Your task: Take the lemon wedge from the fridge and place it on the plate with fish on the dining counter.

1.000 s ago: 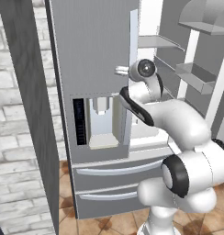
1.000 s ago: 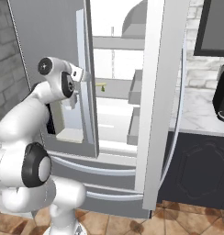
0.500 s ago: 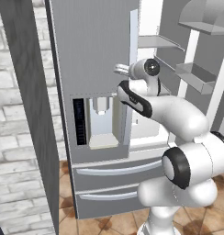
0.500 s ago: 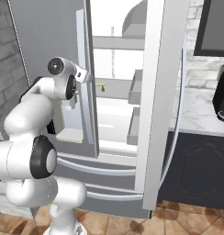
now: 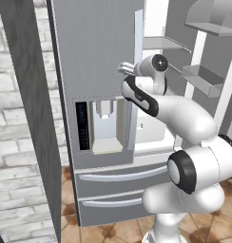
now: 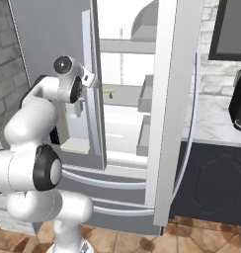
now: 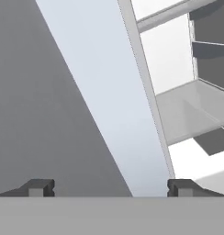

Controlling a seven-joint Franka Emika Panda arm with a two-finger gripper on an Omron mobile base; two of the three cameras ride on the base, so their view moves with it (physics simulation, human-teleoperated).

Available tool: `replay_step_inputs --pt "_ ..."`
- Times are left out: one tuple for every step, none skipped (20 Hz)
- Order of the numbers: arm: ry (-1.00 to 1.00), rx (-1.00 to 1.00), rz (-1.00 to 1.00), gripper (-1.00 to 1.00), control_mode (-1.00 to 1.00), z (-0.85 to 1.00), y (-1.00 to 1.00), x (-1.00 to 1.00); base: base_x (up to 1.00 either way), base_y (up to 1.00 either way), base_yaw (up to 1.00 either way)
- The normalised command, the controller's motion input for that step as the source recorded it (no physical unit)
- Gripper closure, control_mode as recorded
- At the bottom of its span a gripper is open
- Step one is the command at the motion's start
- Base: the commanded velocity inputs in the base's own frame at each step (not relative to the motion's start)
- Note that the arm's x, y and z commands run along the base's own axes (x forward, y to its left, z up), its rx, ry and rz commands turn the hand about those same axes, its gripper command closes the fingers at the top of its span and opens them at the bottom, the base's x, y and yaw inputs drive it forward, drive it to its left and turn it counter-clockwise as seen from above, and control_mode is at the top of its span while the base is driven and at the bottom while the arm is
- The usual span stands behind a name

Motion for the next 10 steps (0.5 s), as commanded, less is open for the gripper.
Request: replay_step_inputs --pt "0.00 0.00 0.00 -1.00 -1.00 0.00 -0.08 0.00 0.00 0.00 0.00" --pt "0.17 0.00 0.00 -1.00 -1.00 0.00 -0.26 0.00 0.00 0.00 0.00" --pt "0.33 0.00 0.00 -1.00 -1.00 0.00 -0.36 0.09 0.00 0.00 0.00" --pt "0.33 0.00 0.00 -1.00 -1.00 0.00 -0.33 0.06 0.00 0.00 0.00" --pt "0.30 0.00 0.00 -1.00 -1.00 0.00 -0.27 0.00 0.00 0.00 0.00" --pt "0.17 0.00 0.00 -1.00 -1.00 0.00 -0.20 0.00 0.00 0.00 0.00" --pt "0.00 0.00 0.00 -1.00 -1.00 0.00 -0.04 0.00 0.00 0.00 0.00" --pt "0.00 0.00 0.00 -1.00 -1.00 0.00 0.00 0.00 0.00 0.00 0.00" --pt "0.00 0.00 0.00 -1.00 -1.00 0.00 0.00 0.00 0.00 0.00 0.00" --pt "0.00 0.00 0.00 -1.00 -1.00 0.00 -0.04 0.16 0.00 0.00 0.00"
